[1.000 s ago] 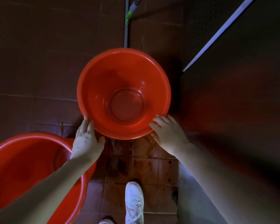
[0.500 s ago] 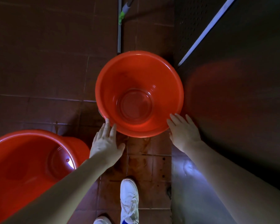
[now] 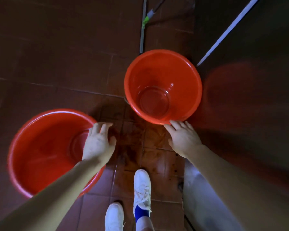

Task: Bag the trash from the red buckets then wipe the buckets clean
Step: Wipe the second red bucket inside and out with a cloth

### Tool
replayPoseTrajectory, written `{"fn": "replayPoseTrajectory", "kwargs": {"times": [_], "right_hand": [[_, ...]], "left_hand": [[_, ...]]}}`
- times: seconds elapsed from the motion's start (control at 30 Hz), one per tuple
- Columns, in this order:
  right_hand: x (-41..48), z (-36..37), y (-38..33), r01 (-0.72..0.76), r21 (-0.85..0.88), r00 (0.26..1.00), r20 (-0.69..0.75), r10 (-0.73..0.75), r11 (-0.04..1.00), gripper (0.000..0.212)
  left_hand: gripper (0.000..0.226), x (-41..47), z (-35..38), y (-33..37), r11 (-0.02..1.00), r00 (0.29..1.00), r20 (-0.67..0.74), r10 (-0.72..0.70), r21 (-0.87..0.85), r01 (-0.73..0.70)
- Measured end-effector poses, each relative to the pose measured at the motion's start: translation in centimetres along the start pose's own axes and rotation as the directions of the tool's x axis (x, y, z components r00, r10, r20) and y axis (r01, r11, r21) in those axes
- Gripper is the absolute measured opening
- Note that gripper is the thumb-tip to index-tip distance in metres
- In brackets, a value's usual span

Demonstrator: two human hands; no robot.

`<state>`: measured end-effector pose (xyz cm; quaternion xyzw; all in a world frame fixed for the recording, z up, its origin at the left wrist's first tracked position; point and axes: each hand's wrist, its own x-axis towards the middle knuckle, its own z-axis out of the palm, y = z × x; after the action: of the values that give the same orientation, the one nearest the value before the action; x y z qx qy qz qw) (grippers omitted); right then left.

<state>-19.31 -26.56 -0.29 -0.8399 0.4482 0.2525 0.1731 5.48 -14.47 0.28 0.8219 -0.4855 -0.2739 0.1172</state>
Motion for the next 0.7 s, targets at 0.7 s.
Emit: {"fn": "replayPoseTrajectory", "kwargs": {"times": [0.7], "right_hand": [[-5.4, 7.3, -24.2, 0.347, -0.013, 0.938, 0.025, -0.347, 0.938, 0.063]], "left_hand": [[0.08, -19.7, 1.0, -21.0, 0.891, 0.865, 0.218, -0.453, 0.086, 0.445]]}}
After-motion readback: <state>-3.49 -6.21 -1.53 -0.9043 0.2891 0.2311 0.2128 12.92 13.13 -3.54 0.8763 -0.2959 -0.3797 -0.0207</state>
